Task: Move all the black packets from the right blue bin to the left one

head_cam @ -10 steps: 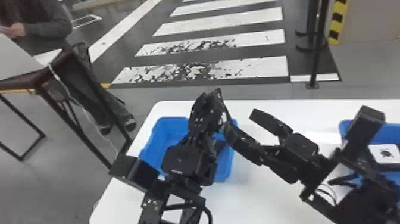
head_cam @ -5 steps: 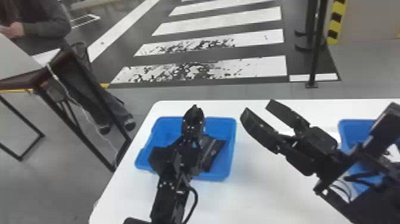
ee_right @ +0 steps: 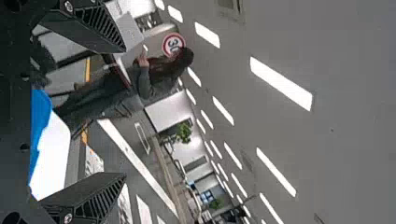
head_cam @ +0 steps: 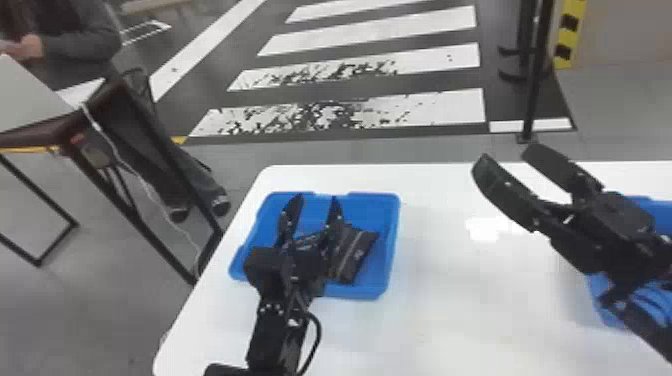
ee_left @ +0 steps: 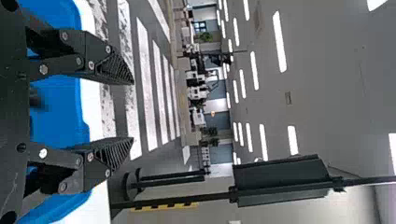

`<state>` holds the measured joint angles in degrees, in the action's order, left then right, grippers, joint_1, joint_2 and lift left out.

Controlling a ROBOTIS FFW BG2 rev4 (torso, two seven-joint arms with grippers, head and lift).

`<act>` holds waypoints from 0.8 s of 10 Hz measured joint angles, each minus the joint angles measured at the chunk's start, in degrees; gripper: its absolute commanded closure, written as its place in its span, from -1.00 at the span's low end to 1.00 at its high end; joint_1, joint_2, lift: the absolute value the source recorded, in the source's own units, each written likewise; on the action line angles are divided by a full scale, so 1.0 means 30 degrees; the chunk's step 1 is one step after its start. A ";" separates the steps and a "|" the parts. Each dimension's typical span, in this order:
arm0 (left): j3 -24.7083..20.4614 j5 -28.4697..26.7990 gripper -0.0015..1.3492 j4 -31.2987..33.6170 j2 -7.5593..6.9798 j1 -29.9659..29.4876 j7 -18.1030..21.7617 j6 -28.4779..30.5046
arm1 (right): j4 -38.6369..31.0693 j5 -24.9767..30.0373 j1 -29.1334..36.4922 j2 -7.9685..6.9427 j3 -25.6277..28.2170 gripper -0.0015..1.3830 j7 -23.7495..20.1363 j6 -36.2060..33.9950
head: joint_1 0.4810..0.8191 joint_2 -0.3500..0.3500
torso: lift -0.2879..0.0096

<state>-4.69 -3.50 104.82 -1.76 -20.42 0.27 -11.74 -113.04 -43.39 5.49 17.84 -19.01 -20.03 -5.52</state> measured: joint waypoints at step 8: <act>0.4327 0.5195 -0.75 0.5854 -0.0858 -0.3734 0.0671 -0.2400 | -0.0608 0.9229 0.1075 -0.1026 0.8107 -0.88 0.0297 -0.8321 | 0.27 -0.21 | -0.01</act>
<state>8.29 12.08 122.38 -4.34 -31.62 2.29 -18.94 -114.86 -15.70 8.72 14.76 5.32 -19.14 -30.48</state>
